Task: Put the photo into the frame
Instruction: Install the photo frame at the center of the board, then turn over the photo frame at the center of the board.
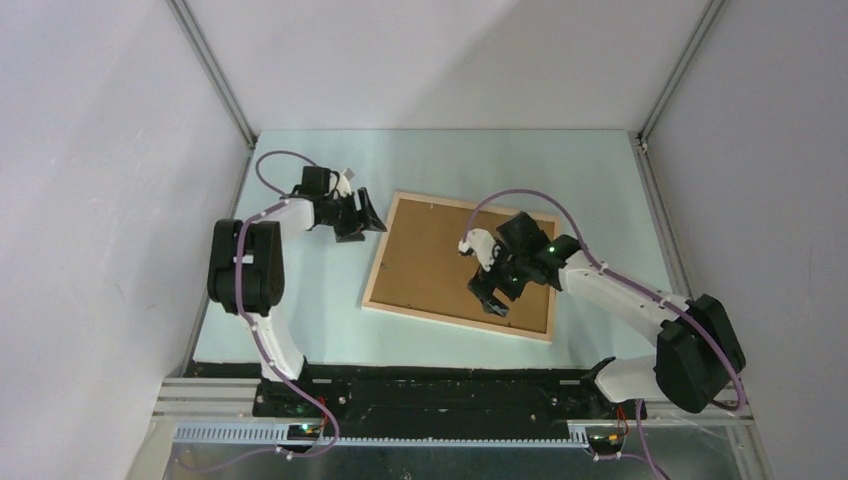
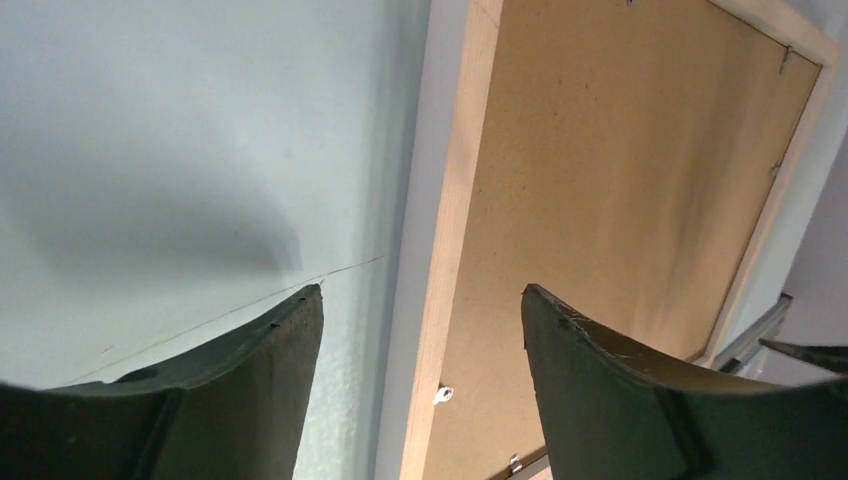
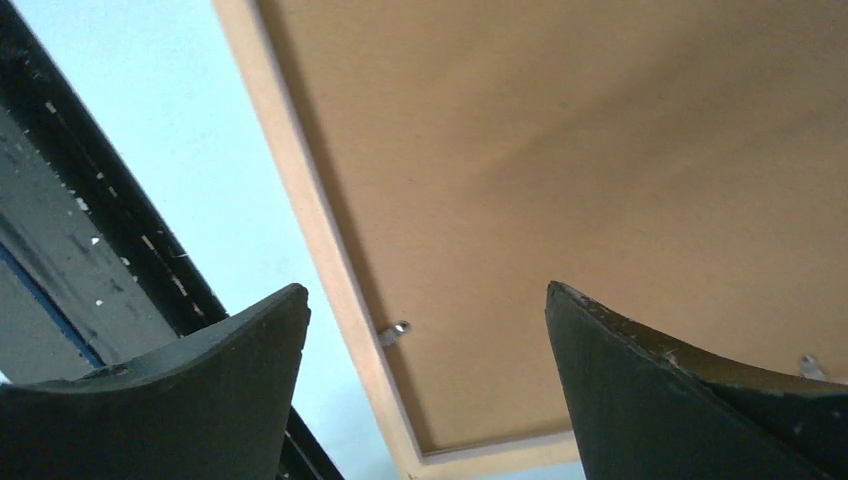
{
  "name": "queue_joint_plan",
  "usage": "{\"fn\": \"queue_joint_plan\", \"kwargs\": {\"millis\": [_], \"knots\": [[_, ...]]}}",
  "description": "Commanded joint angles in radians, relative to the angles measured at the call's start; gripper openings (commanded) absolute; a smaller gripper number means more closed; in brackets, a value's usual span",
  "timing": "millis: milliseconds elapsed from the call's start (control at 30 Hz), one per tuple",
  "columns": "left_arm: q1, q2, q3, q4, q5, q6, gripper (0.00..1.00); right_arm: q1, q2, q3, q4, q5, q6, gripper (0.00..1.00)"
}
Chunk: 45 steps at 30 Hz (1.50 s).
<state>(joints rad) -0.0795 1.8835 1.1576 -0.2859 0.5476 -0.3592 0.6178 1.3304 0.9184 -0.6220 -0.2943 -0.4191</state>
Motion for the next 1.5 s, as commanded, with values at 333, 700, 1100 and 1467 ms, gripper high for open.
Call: {"fn": "queue_joint_plan", "kwargs": {"millis": [333, 700, 1100, 1467], "knots": [[0.043, -0.225, -0.001, -0.218, -0.095, 0.336, 0.80, 0.302, 0.194, 0.022, 0.094, 0.225, 0.010, 0.83], [0.043, -0.286, -0.045, -0.229, -0.124, 0.381, 0.80, 0.368, 0.248, 0.036, 0.097, 0.276, 0.022, 0.67], [0.044, -0.278, -0.047, -0.230, -0.121, 0.379, 0.80, 0.390, 0.291, 0.035, 0.094, 0.290, 0.034, 0.48], [0.043, -0.291, -0.051, -0.252, -0.128, 0.423, 0.80, 0.417, 0.316, 0.043, 0.070, 0.260, 0.034, 0.27]]}}
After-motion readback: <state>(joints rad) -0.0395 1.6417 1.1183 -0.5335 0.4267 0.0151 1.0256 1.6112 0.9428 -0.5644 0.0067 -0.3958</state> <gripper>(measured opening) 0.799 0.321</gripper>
